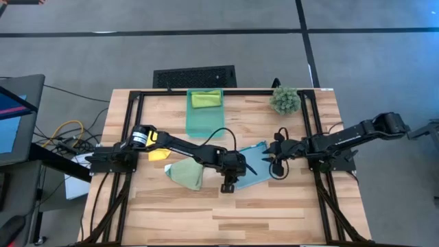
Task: Fold microfiber towels
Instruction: Fold the blue microfiber cloth
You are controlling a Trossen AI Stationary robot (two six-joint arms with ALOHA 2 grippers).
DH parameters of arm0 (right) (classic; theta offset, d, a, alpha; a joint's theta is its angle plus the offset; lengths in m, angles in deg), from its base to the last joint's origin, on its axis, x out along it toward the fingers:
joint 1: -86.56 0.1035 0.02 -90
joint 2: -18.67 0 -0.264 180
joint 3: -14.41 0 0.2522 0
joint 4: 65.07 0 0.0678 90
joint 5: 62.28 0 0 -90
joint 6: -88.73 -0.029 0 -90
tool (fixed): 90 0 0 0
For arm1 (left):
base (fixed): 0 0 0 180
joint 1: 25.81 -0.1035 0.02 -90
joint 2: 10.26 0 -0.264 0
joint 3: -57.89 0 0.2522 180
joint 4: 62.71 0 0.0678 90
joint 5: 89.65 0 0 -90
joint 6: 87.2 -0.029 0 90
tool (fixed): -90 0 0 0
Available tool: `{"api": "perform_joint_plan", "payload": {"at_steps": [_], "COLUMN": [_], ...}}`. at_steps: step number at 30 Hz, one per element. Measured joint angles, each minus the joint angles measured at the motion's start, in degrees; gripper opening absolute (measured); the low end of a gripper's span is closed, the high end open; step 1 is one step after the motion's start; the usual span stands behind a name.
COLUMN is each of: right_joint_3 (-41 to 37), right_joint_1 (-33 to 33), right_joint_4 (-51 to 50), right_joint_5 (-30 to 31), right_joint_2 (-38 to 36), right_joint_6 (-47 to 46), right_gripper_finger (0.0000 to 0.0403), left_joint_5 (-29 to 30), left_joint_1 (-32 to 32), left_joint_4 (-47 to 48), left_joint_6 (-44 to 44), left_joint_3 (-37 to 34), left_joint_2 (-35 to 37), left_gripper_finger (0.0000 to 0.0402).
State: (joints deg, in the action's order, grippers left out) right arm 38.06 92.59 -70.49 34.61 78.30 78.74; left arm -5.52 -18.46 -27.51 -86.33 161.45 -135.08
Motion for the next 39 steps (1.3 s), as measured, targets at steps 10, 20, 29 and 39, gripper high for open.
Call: {"api": "perform_joint_plan", "payload": {"at_steps": [10,20,29,39], "right_joint_3": [0.0,0.81,4.55,4.48], "right_joint_1": [1.39,4.64,10.49,12.71], "right_joint_4": [2.07,-0.5,-0.18,3.06], "right_joint_5": [0.02,-0.58,0.5,0.68], "right_joint_2": [8.54,6.4,0.67,4.89], "right_joint_6": [1.44,-0.1,-1.99,-2.04], "right_gripper_finger": [0.0137,0.0111,0.0126,0.0203], "left_joint_5": [0.4,4.97,9.01,5.68], "left_joint_1": [0.0,0.69,2.15,-1.41], "left_joint_4": [7.22,14.16,8.55,8.22], "left_joint_6": [-0.9,-1.72,-4.93,-2.86], "left_joint_3": [0.0,0.04,0.04,-0.26], "left_joint_2": [-0.02,2.77,4.46,0.33], "left_gripper_finger": [0.0083,0.0083,0.0082,0.0047]}}
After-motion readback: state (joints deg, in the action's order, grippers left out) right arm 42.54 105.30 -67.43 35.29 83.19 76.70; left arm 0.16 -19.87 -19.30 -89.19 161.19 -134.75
